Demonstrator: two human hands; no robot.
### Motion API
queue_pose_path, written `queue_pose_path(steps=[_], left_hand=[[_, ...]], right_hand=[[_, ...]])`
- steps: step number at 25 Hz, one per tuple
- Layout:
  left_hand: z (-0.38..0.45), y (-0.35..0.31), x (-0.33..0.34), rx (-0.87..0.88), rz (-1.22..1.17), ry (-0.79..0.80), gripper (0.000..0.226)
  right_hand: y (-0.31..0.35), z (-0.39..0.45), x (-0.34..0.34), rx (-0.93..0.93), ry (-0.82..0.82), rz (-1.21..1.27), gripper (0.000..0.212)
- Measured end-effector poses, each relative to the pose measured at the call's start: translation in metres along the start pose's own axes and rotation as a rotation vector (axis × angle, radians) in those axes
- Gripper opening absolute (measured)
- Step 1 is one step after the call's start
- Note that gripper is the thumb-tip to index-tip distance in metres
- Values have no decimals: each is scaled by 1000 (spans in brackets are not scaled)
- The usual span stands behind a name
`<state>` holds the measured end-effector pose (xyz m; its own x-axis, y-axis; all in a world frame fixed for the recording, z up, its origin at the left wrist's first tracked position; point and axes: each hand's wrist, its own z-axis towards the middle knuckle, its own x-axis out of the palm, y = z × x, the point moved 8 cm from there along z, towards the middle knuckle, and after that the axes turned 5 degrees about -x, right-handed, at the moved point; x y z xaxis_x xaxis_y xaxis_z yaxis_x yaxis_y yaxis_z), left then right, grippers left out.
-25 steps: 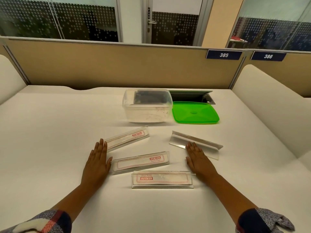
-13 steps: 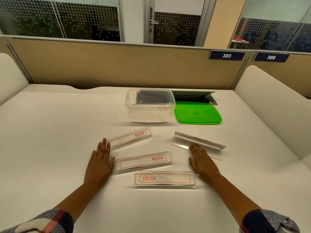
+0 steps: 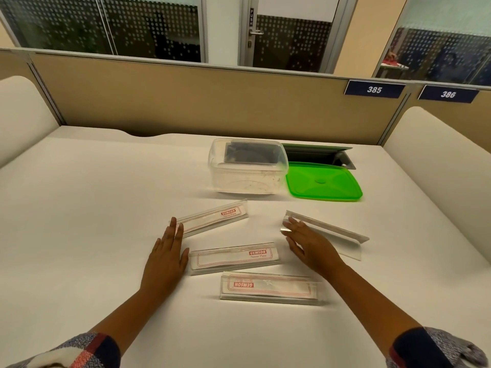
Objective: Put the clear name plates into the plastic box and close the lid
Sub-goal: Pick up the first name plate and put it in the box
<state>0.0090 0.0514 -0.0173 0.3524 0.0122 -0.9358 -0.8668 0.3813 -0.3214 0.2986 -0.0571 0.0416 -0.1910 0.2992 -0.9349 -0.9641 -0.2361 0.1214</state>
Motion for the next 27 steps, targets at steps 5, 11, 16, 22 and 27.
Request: queue_pose_path(steps=[5,11,16,22,27], left_hand=[[-1,0,-6,-15,54,-17,77],[4,-4,-6,-88,24,-28,63],[3,5,-12,-206,-39,-115,63],[4,22,-13,-347,-109,-152,29],[11,20,-9,-345,-188,-105,34]], right_hand=[[13,54,12,20,56,123,29],[-5,84,74,474,413,275,57],[0,86,92,478,466,361,53],[-4,86,86,492,447,415,41],[-2,89,79,501,409,436,33]])
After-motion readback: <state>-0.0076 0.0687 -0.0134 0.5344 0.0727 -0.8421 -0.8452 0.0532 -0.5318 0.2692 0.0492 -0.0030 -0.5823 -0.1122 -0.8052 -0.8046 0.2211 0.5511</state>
